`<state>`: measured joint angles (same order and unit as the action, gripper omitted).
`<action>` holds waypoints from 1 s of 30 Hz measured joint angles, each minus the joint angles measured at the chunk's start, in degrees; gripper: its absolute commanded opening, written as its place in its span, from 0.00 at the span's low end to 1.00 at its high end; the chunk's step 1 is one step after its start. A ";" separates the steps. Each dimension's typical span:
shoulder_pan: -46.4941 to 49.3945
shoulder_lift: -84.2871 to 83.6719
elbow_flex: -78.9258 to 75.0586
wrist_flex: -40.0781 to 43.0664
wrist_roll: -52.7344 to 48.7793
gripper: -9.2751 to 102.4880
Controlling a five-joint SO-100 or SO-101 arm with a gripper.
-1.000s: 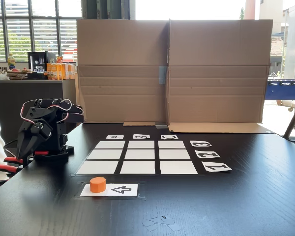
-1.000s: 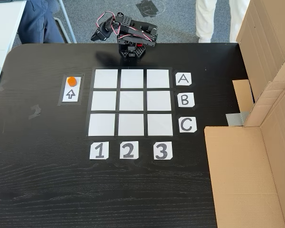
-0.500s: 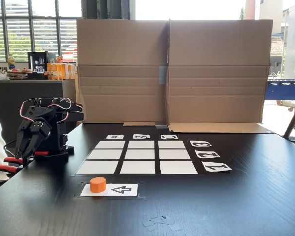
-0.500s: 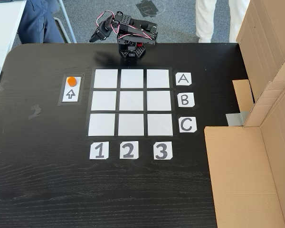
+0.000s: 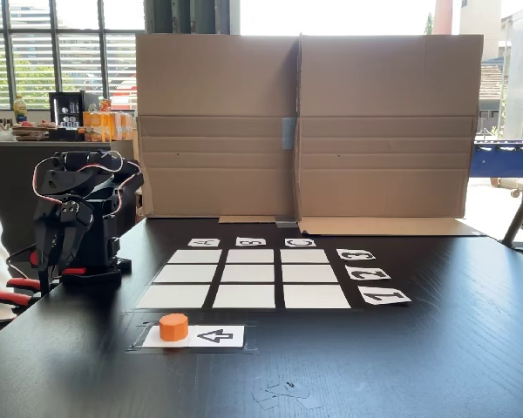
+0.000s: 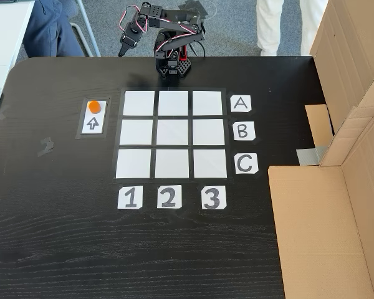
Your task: Pick up the round, orange token and place it in the grid on square A1.
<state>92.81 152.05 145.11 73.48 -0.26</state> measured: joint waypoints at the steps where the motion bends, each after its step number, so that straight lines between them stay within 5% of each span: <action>1: -0.53 -1.41 -1.58 0.44 0.00 0.24; 30: -18.98 -37.79 -36.56 7.65 6.59 0.37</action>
<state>73.83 114.26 108.54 81.12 6.33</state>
